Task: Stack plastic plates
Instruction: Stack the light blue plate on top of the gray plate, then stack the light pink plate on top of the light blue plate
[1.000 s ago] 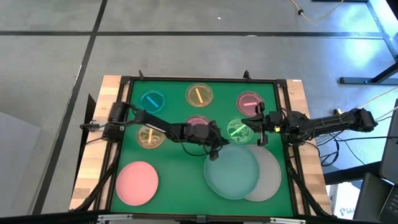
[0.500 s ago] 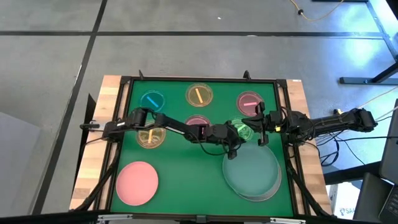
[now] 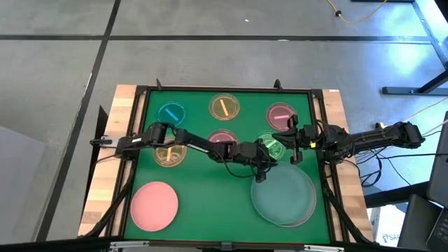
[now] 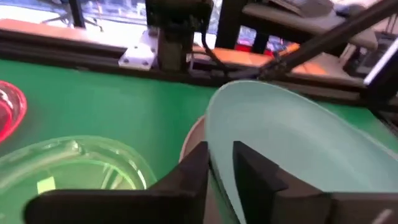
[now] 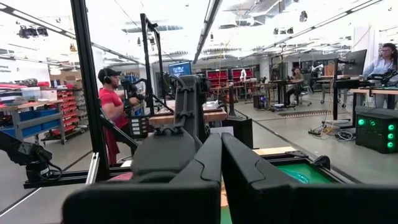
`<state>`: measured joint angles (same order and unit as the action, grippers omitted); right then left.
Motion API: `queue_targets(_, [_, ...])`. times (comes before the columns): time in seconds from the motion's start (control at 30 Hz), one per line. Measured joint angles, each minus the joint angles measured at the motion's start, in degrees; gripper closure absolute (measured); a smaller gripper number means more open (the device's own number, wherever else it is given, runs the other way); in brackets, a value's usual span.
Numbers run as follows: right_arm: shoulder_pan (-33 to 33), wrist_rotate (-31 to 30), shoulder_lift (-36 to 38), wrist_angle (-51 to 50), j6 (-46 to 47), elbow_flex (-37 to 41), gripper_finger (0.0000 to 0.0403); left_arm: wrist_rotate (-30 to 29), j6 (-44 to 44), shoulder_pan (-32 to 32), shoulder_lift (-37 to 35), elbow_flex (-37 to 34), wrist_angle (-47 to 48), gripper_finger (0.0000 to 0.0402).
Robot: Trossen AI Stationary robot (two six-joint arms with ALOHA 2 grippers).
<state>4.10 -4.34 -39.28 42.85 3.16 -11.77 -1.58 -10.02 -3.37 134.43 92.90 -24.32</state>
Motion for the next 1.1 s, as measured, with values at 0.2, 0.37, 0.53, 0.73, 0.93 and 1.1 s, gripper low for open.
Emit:
queue_targets(0.2, [0.0, 0.1, 0.0, 0.8, 1.4, 0.0, 0.0400, 5.5, 2.6, -0.1, -2.6, 0.0, 9.2, 0.0288])
queue_targets(0.37, [0.0, 0.4, 0.0, 1.9, 2.9, 0.0, 0.0400, 3.2, 5.8, -0.7, -7.2, 0.0, 24.1, 0.0286])
queue_targets(0.53, [0.0, 0.4, 0.0, 2.0, 3.0, 0.0, 0.0400, 1.4, 7.4, -3.4, -11.2, 0.0, 34.0, 0.0287])
queue_targets(0.73, [0.0, 0.3, 0.0, 2.0, 3.0, 0.0, 0.0400, -5.5, 5.4, -7.9, -16.1, -5.8, 36.7, 0.0287])
queue_targets(0.93, [0.0, 0.3, 0.0, 1.8, 2.8, 0.1, 0.0400, -15.2, 0.7, -14.0, -25.4, -19.5, 28.2, 0.0287])
queue_targets(1.1, [0.0, 1.8, -0.3, -0.3, 2.6, 0.1, 0.0400, -19.7, -0.4, -18.2, -35.2, -30.4, 21.6, 0.0287])
